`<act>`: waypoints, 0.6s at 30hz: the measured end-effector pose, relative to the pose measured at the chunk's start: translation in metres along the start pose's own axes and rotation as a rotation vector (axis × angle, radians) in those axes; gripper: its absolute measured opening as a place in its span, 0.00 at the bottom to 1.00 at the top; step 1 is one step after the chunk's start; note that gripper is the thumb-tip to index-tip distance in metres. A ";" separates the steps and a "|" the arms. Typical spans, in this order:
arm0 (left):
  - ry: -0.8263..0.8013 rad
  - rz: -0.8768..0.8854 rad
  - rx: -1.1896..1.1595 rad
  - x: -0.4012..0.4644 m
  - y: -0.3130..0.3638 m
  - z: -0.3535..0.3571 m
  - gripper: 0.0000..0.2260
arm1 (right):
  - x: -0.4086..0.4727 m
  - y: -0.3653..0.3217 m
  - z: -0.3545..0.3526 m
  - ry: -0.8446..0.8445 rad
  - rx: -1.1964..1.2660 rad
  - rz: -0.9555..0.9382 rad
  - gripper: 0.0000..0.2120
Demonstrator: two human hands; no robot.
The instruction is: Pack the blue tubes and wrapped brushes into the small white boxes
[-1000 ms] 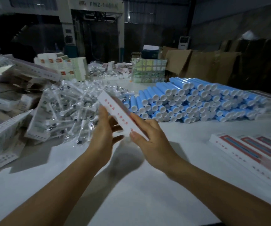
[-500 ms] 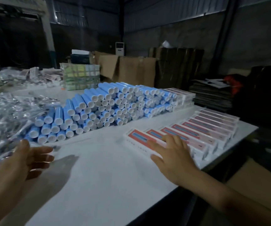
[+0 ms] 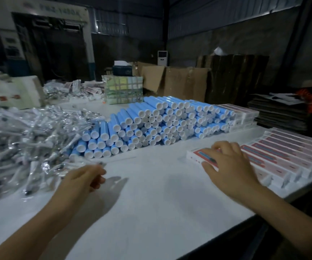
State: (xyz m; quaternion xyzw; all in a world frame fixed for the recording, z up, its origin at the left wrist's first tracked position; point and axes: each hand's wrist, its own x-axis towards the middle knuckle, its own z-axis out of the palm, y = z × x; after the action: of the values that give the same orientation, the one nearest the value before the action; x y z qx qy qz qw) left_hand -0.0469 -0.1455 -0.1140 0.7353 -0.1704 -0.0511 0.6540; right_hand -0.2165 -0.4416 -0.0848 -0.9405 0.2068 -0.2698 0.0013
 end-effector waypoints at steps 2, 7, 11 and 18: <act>-0.042 0.040 0.132 -0.005 0.002 0.002 0.10 | 0.016 -0.034 -0.001 0.062 0.153 -0.098 0.14; -0.036 0.015 0.186 -0.006 0.000 0.004 0.14 | 0.054 -0.134 0.020 0.017 0.439 -0.339 0.09; 0.076 0.032 0.153 -0.005 0.001 0.004 0.19 | 0.062 -0.193 0.053 -0.163 0.558 -0.334 0.15; 0.085 0.026 0.098 -0.008 0.003 0.008 0.19 | 0.049 -0.201 0.091 -0.275 0.442 -0.559 0.04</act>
State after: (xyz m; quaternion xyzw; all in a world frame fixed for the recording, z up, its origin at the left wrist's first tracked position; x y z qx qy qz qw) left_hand -0.0568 -0.1504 -0.1136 0.7656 -0.1545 -0.0030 0.6244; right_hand -0.0546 -0.2867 -0.1146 -0.9650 -0.1231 -0.1691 0.1580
